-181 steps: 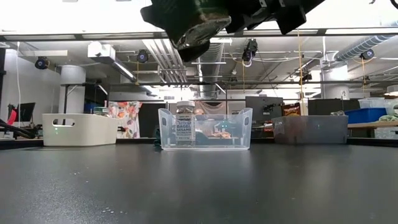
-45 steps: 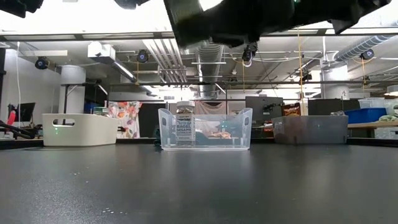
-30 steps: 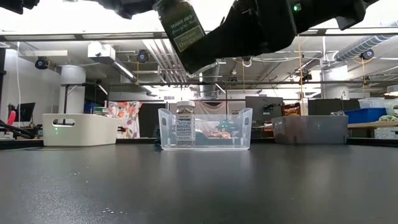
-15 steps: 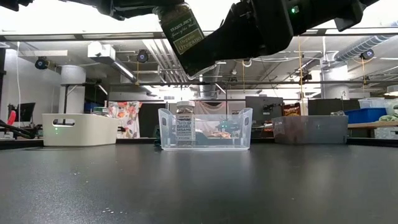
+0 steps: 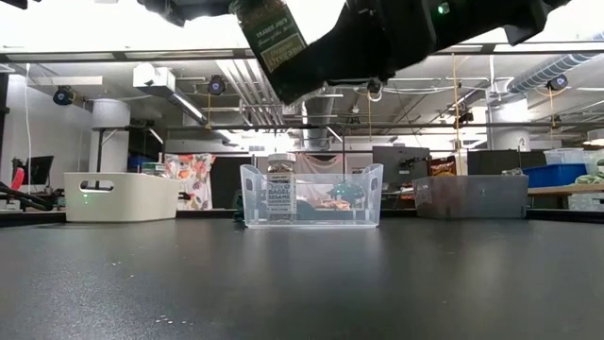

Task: Sort spices by type
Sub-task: Put the green spice bottle into the white bin

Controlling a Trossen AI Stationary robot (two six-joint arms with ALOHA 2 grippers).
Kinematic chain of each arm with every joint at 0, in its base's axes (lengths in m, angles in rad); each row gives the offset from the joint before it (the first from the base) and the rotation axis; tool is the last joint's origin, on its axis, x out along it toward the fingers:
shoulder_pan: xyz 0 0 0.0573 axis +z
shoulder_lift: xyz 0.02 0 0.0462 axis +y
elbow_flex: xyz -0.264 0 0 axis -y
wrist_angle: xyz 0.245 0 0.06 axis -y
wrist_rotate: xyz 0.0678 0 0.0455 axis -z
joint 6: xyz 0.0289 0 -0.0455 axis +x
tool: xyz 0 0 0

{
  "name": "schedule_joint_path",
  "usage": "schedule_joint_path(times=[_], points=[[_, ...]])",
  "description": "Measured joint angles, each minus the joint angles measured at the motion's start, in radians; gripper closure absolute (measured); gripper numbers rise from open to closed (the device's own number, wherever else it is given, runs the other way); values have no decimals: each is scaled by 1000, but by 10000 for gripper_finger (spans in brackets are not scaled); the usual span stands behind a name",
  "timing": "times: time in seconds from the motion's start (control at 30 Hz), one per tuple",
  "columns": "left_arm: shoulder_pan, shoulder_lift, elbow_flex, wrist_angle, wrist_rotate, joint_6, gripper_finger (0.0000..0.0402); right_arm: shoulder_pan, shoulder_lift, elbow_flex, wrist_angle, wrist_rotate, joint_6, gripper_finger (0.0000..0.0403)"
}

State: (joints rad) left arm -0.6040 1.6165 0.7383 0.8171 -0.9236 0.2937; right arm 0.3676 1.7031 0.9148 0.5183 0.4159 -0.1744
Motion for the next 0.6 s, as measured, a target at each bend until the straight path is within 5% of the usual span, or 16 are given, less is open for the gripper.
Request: schedule_joint_path(times=[0.23, 0.43, 0.6], points=[[1, -97, 0, -160, -20, -12, 212, -3, -1, 1, -4, 21, 25, 82], [10, -296, 1, -502, -77, -125, 212, -1, 0, -3, -30, 74, 48, 70], [39, -489, 1, -842, -247, -369, 212, -4, 0, -3, -27, 79, 48, 82]])
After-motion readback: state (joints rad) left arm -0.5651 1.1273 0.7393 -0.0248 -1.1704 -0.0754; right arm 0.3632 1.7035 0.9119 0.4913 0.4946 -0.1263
